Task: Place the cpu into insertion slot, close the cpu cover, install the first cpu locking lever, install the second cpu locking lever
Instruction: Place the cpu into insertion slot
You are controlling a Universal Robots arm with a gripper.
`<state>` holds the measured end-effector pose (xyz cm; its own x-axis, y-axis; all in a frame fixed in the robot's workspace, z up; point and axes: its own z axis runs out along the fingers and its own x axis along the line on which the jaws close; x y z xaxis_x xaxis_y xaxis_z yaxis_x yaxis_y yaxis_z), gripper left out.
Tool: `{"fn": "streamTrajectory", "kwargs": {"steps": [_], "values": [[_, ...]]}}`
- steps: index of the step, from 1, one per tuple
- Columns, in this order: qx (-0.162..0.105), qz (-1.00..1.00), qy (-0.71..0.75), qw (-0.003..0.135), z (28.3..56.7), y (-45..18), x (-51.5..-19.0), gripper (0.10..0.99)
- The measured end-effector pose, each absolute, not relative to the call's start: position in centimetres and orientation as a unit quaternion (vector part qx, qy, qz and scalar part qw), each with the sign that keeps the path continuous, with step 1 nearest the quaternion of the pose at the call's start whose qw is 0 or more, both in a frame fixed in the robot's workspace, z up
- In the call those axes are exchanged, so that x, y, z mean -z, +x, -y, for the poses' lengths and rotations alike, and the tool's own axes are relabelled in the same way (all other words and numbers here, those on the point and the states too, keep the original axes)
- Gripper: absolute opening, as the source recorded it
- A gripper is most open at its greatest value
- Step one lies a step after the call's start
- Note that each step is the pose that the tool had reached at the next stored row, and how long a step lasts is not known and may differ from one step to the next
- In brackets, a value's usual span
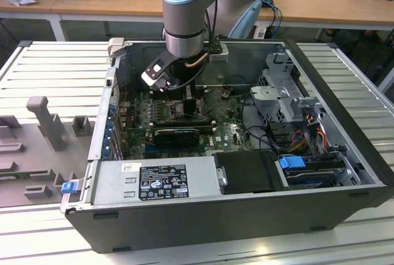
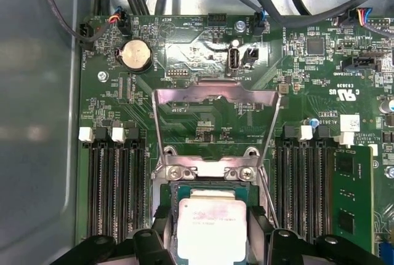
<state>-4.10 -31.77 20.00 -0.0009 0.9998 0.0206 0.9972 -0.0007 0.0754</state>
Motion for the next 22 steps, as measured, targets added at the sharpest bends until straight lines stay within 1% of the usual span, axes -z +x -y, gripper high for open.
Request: {"fn": "streamTrajectory", "kwargs": {"steps": [7, 12, 13, 14, 15, 17, 19, 22], "values": [[-0.034, -0.707, 0.706, 0.019, 31.6, -4.1, -20.0, 0.608], [-0.034, -0.707, 0.706, 0.019, 31.6, -4.1, -21.2, 0.608], [-0.034, -0.707, 0.706, 0.020, 31.7, -4.1, -21.2, 0.525], [-0.034, -0.707, 0.706, 0.020, 31.7, -4.1, -21.3, 0.463], [-0.034, -0.707, 0.706, 0.020, 31.8, -4.1, -21.3, 0.463], [-0.034, -0.707, 0.706, 0.020, 31.9, -4.1, -21.3, 0.220], [-0.034, -0.707, 0.706, 0.020, 32.0, -4.1, -21.3, 0.106], [-0.034, -0.707, 0.706, 0.020, 32.0, -4.1, -21.6, 0.106]]}}
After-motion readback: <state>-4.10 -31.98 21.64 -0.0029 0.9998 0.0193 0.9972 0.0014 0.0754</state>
